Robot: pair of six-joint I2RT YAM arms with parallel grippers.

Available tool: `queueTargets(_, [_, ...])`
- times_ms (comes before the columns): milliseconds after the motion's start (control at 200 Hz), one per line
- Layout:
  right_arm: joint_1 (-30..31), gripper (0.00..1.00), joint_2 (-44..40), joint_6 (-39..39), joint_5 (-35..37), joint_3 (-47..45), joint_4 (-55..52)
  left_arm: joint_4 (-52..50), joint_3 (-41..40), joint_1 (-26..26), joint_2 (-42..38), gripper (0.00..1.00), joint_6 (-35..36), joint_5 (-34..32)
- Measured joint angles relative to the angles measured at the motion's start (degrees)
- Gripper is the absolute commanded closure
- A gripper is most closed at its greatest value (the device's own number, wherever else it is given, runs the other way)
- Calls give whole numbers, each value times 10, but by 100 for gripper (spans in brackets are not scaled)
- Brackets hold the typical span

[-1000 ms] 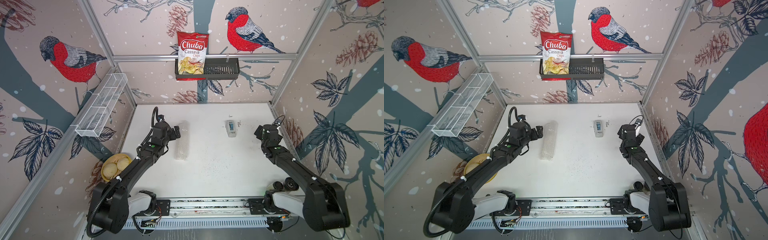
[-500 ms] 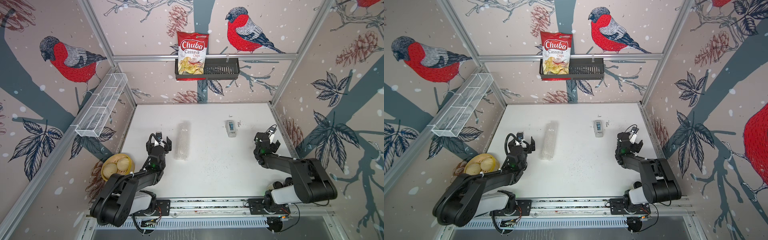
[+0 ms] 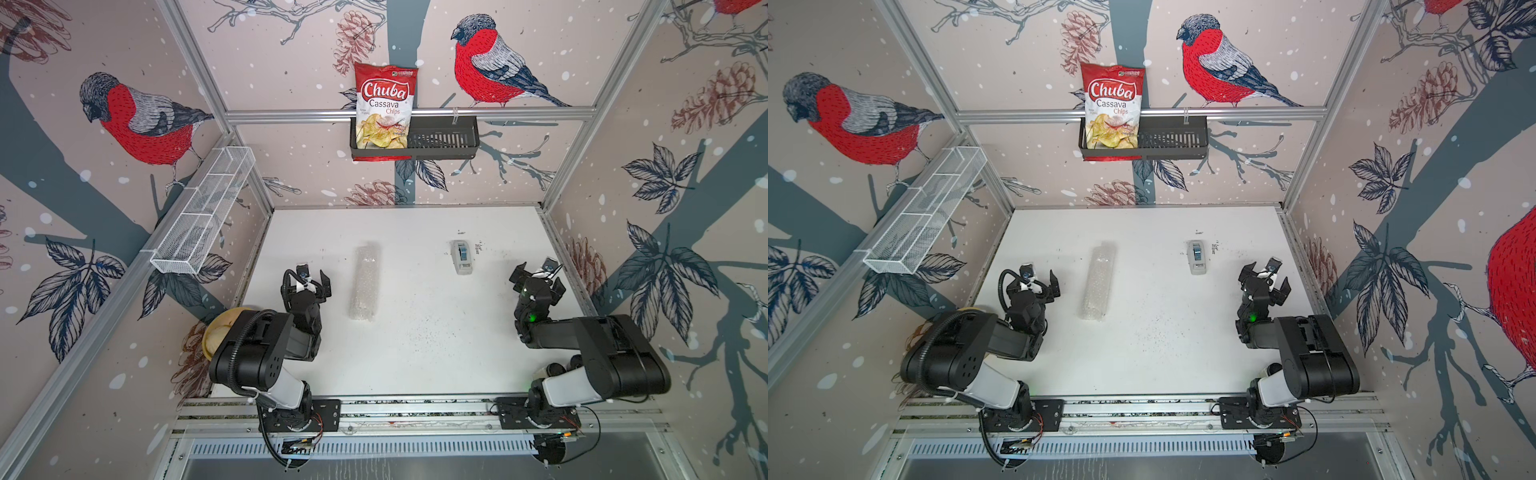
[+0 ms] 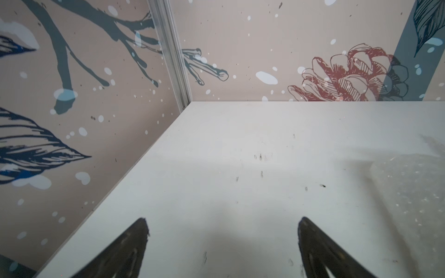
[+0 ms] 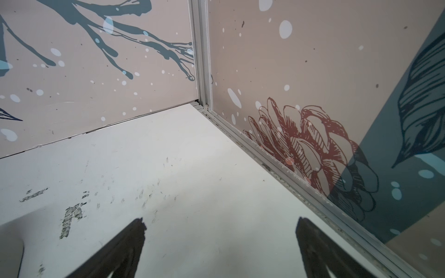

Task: Wrap vases in bubble wrap
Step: Reset both arms

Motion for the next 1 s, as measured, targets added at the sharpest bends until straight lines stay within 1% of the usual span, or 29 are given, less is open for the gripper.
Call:
queueTargets(65, [-14,0,5,0,-44,-15,28,3,7,7,-1,4,-12,20])
queueTargets(120, [-18,0,29,-2,-57,-36,75,3,14,9,2,4,-12,21])
queueTargets(185, [-17,0,27,-3,-71,-40,58,-3,22,12,2,3,-18,32])
queueTargets(240, [-20,0,23,-3,-92,-34,72,-3,23,12,2,3,-23,35])
queueTargets(460, [-24,0,20,-3,-111,-32,76,-4,23,12,3,3,-27,35])
queueTargets(1001, [-24,0,20,-3,-113,-32,76,-4,23,12,3,3,-27,37])
